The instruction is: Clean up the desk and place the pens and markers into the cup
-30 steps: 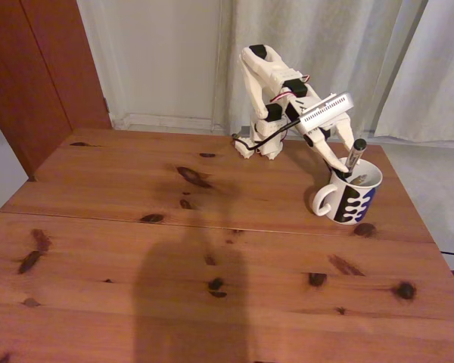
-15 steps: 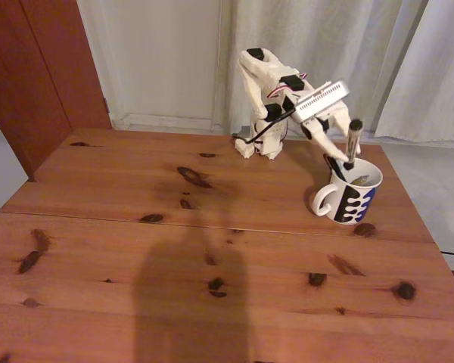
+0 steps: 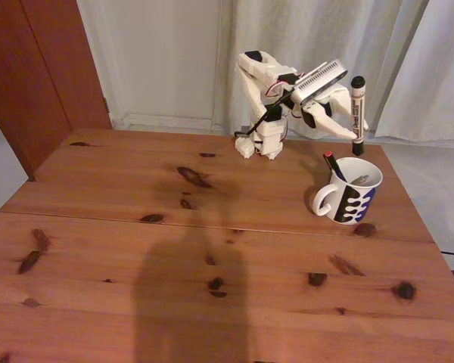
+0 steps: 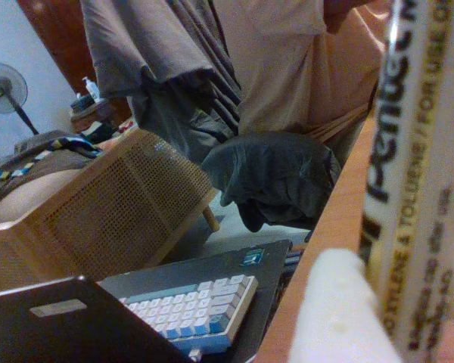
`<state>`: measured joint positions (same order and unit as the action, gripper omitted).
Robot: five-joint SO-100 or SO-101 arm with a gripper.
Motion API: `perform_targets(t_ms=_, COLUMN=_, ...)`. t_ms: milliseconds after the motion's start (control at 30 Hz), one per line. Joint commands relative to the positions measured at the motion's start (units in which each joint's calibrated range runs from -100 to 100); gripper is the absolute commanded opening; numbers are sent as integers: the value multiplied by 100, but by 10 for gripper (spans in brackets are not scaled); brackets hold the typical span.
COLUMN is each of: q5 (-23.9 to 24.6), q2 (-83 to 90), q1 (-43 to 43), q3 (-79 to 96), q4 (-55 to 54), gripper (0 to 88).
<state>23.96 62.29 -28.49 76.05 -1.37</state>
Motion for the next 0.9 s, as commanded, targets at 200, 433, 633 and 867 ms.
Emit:
perform_targets(t_ms=200, q5=-552, q2=155, q1=-26, q3=-40, q4=-100, gripper=6)
perform_targets(t_ms=433, q5=-1453, q2=155, q1=-26, q3=-58, q4=666, gripper=6)
perform_targets(t_ms=633, q5=-1694, q2=114, q1=-10, q3=-139, q4=709, gripper=6)
perform_targets(t_ms=867, q5=-1851, q2=-300, q1=-18, q3=-355, q4=692, gripper=6)
